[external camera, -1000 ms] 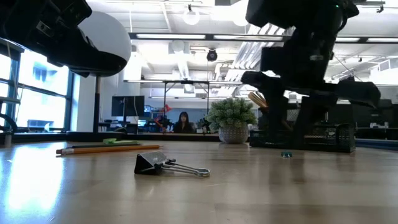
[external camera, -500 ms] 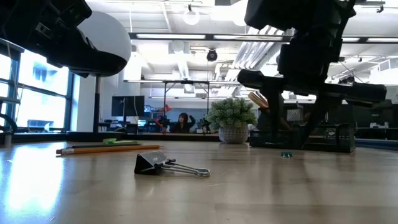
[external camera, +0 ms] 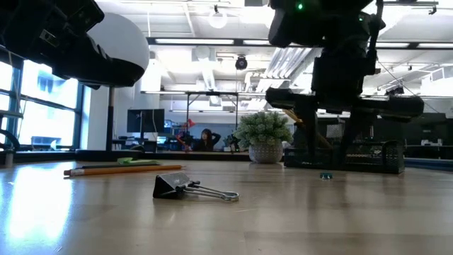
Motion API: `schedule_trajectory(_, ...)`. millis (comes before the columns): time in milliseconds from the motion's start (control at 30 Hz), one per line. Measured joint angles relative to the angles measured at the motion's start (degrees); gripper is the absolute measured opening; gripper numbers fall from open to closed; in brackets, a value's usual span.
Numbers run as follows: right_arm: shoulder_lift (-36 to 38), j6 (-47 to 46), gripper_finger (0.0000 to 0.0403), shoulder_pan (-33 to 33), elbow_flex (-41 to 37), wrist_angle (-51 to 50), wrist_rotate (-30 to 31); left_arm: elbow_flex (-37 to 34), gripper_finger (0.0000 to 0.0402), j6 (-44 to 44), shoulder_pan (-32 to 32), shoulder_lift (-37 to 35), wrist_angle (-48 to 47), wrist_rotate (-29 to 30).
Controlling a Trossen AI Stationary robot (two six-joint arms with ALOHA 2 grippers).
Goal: Pick and place office supplies into organizer
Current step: Put the blue binder clip into the desk organizer
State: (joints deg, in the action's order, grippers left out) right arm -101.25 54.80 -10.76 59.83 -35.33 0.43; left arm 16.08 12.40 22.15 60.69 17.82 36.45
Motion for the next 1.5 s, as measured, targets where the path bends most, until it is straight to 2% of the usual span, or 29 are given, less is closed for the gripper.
schedule_trajectory(500,-2.1,0.6,0.0125,0.9,0.0,-0.3,-1.8,0.0,0.0001,0.0,0.0,0.0,0.0,0.0)
schedule_trajectory(867,-2.1,-3.5,0.0055,1.0,0.0,-0.6,-2.3,0.0,0.0001,0.0,0.0,0.0,0.0,0.0)
schedule_trajectory(1000,-2.3,-5.6,0.0041,1.0,0.9,-1.7,-1.5,0.0,0.0001,0.0,0.0,0.0,0.0,0.0)
schedule_trajectory(1133,-2.3,-8.2,0.0049,1.0,3.3,-3.8,1.9,0.0,0.0001,0.0,0.0,0.0,0.0,0.0)
schedule_trajectory(1300,-2.3,-8.7,0.0062,1.9,7.5,-9.5,9.2,0.0,0.0001,0.0,0.0,0.0,0.0,0.0)
schedule_trajectory(1500,-2.3,-14.1,0.0055,7.0,11.9,-16.3,18.0,0.0,0.0001,0.0,0.0,0.0,0.0,0.0)
